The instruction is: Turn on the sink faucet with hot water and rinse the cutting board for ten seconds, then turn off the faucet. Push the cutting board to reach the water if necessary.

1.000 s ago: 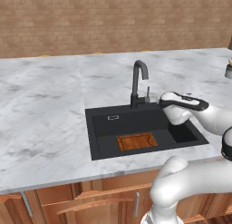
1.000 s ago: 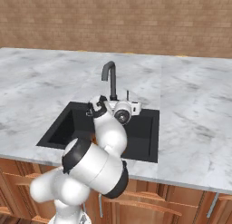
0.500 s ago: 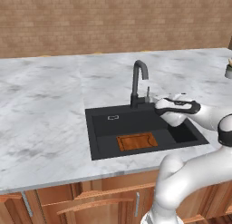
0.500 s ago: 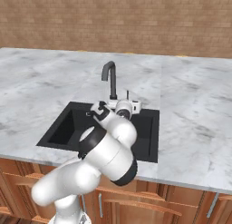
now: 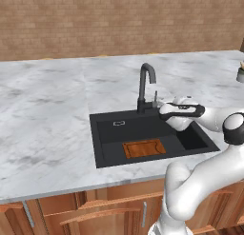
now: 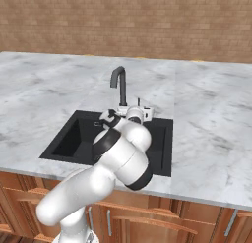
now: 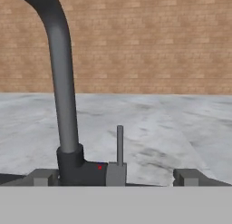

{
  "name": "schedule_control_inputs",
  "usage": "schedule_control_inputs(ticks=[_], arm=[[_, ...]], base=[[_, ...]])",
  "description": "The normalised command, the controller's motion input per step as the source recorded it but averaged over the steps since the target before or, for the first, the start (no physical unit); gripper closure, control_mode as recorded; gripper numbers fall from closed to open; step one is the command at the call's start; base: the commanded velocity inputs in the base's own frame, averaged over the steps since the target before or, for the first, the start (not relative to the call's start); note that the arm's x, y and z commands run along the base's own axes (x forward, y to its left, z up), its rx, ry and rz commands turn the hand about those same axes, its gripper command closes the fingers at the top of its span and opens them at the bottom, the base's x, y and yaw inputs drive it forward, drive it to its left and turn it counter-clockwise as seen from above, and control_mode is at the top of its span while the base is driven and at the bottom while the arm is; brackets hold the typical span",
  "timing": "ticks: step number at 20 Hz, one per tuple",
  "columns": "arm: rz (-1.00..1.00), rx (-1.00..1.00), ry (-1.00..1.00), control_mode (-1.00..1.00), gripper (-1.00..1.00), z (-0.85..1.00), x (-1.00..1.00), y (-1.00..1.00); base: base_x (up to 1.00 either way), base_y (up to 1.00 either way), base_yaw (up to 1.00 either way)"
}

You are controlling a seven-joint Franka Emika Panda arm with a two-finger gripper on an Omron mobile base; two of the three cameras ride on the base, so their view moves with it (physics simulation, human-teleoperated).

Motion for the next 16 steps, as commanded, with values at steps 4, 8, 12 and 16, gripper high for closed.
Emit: schedule_control_inputs(ticks=[4, 8, 12, 16], arm=[[0.00, 0.00, 0.00, -1.00, -1.00, -0.01, 0.18, 0.00], [0.00, 0.00, 0.00, -1.00, -1.00, -0.08, 0.19, 0.00], [0.00, 0.00, 0.00, -1.00, -1.00, -0.17, 0.08, 0.00], [0.00, 0.00, 0.00, -1.00, -1.00, -0.21, 0.08, 0.00]], base=[[0.00, 0.00, 0.00], [0.00, 0.00, 0.00], [0.00, 0.00, 0.00], [0.00, 0.00, 0.00]])
